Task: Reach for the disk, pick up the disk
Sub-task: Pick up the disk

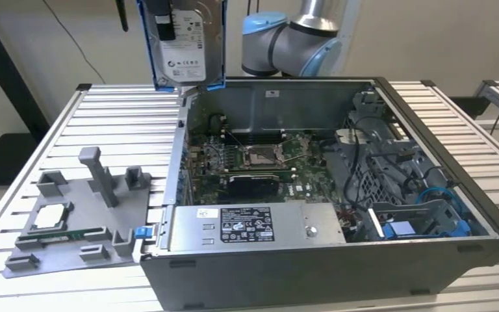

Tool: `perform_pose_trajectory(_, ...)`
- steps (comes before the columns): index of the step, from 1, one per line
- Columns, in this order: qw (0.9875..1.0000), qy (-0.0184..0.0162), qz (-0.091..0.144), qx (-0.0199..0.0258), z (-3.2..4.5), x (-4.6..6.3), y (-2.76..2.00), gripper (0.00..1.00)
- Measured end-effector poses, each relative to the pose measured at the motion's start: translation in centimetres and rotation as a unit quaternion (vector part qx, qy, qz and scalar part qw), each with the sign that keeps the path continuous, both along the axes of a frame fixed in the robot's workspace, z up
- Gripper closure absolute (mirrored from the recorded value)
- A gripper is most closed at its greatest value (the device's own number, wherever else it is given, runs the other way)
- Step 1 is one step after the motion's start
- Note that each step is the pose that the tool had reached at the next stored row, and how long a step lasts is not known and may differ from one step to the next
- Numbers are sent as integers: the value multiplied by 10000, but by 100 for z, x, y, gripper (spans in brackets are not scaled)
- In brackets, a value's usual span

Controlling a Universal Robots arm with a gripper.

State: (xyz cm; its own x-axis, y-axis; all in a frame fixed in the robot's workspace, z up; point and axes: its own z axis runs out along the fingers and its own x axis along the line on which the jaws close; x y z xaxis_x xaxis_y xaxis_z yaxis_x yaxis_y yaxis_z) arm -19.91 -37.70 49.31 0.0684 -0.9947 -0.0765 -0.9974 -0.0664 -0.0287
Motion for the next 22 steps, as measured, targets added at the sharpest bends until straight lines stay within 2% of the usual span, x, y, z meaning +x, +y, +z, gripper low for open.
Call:
perform_pose_trajectory(16, 10000, 1, 1, 0, -1, 32, -2, 100)
perform_pose_trajectory(22, 10000, 11, 0, 0, -3, 133, -47, 100)
